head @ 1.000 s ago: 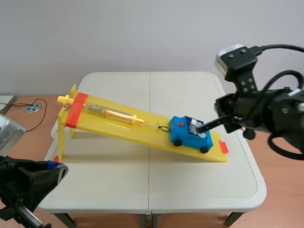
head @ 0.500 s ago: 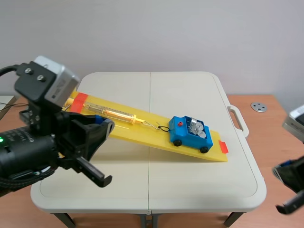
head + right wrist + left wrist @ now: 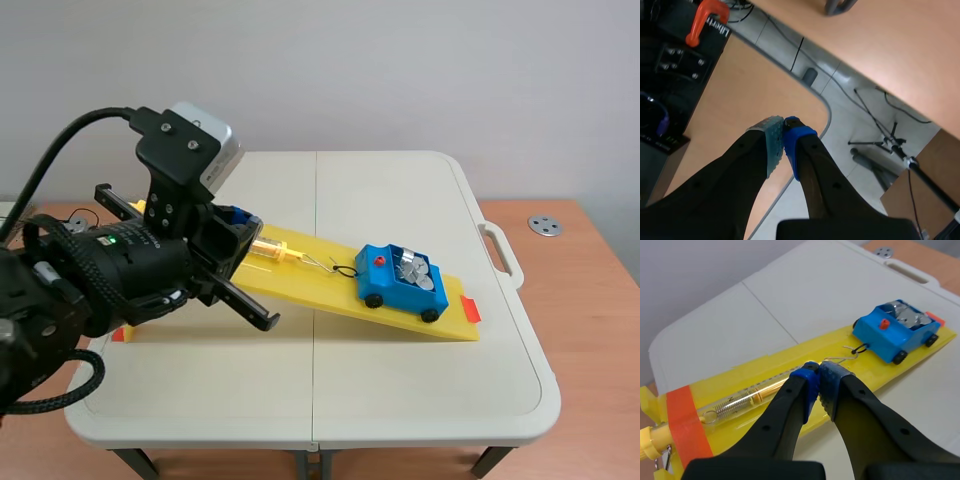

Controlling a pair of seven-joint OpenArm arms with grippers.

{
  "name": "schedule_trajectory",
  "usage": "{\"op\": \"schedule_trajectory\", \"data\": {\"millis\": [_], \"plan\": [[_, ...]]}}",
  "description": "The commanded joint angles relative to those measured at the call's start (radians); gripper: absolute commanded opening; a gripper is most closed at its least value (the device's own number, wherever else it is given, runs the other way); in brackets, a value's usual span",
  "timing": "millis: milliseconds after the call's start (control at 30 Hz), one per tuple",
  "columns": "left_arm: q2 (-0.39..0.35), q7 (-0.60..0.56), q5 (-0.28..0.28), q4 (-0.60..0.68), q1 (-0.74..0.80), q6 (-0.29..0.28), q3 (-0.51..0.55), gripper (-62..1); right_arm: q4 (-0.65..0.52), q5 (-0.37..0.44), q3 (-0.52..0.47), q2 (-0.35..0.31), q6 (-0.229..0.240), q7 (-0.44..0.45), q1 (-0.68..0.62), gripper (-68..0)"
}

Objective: Place the four metal weights on the blue cart on the ramp.

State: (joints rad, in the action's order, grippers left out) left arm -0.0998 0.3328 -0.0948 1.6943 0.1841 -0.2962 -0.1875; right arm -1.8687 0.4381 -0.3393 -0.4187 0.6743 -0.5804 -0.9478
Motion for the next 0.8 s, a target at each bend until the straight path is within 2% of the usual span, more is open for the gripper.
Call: {"op": "schedule_trajectory", "data": {"millis": [0, 100, 233, 767], "plan": [[0.019, -0.101, 0.022, 0.04, -0.047, 0.069, 0.024, -58.0, -0.108, 0.045, -0.044, -0.035, 0.008, 0.09, -0.002, -66.9], [0.019, -0.101, -0.005, -0.004, -0.08, 0.121, 0.024, -58.0, -0.108, 0.045, -0.053, -0.035, 0.011, 0.09, -0.011, -66.9], [0.019, -0.101, -0.007, -0.039, -0.105, 0.149, 0.024, -58.0, -0.108, 0.045, -0.053, -0.035, 0.012, 0.094, -0.011, -66.9], [0.019, -0.104, -0.008, -0.061, -0.109, 0.153, 0.024, -58.0, -0.108, 0.045, -0.053, -0.035, 0.012, 0.097, -0.011, -66.9]]}}
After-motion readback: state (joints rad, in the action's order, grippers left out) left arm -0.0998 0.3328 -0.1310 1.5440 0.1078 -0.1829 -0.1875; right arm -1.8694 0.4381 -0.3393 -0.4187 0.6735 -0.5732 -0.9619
